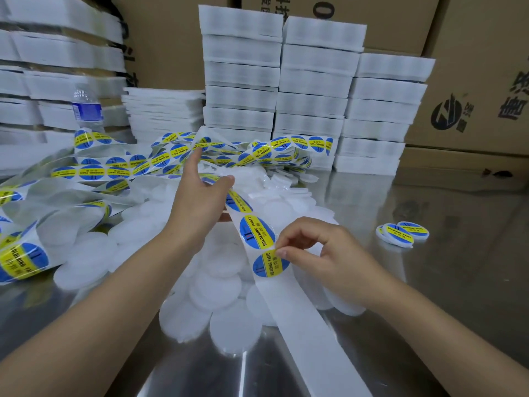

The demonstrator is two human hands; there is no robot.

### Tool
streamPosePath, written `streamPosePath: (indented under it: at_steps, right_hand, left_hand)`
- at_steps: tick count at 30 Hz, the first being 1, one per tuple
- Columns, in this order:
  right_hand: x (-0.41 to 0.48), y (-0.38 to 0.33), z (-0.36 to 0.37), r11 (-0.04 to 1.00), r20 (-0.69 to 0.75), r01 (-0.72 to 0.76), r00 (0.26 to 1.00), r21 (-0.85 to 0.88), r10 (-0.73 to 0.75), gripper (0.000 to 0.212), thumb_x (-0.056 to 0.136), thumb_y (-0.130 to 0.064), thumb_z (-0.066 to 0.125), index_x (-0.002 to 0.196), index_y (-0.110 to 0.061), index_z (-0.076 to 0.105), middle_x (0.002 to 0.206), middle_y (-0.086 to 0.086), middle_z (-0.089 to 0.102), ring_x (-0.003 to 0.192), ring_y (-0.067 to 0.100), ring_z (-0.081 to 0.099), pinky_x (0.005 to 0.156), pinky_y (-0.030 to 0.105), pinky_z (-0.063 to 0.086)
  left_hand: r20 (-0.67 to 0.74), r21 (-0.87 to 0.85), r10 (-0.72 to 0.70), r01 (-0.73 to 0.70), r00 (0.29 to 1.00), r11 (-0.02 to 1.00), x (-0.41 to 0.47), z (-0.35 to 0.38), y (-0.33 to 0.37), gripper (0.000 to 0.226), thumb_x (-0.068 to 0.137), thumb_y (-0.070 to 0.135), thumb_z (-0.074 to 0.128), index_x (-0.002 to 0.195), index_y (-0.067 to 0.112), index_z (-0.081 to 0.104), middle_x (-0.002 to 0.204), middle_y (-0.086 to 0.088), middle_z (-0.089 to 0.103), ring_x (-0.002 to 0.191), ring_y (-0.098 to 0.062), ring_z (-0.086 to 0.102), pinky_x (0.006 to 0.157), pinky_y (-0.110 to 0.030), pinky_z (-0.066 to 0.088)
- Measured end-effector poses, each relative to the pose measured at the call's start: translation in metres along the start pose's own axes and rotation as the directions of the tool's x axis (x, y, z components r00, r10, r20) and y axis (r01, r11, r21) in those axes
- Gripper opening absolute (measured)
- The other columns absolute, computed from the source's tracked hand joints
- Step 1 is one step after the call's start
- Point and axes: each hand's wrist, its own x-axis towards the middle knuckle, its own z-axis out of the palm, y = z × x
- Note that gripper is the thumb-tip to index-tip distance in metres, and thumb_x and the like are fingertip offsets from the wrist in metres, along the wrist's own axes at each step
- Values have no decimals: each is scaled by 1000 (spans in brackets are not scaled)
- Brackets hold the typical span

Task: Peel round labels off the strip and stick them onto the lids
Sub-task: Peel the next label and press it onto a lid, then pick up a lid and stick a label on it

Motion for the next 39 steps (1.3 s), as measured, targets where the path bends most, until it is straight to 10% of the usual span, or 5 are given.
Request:
streamPosePath:
  at_steps: [5,13,18,26,39]
  right_hand:
    - [-1,-3,0,998,35,2,999,-56,0,16,87,-10,64,79,-25,62,83,-6,65,77,14,57,73,26,47]
    - [-1,-8,-6,982,112,-125,988,144,109,12,87,-13,62,80,-23,60,101,-10,60,90,2,58,73,25,54]
    - [4,-8,-25,670,205,-321,947,669,249,36,76,-23,59,104,0,61,106,8,65,98,17,61,77,36,57]
    - [12,-2,-47,416,68,-242,918,877,390,14,73,-25,60,82,-15,65,75,0,57,61,11,57,59,26,54]
    - [14,17,-42,766,-308,-356,762,536,570,5,87,-19,62,91,-21,64,63,-6,53,50,7,46,54,23,43]
  left_hand:
    - [-34,63,17,-14,999,998,6,-4,-5,70,90,0,50,141,43,28,133,-4,55,75,-28,73,80,-48,57]
    - [-54,86,89,-84,995,993,9,-6,-7,58,88,-5,41,111,48,50,133,3,56,95,-28,68,72,-39,54]
    - [-74,70,112,-107,991,992,10,-4,-4,51,87,-9,36,75,31,65,94,10,63,59,8,59,42,-11,43]
    - [95,-9,72,-71,993,997,7,-5,-3,47,90,-7,41,74,27,69,101,6,70,90,-23,63,61,-24,57]
    - [766,-39,-18,75,643,996,-9,-6,-2,56,90,-10,44,107,36,72,107,-6,73,100,-23,69,78,-26,56]
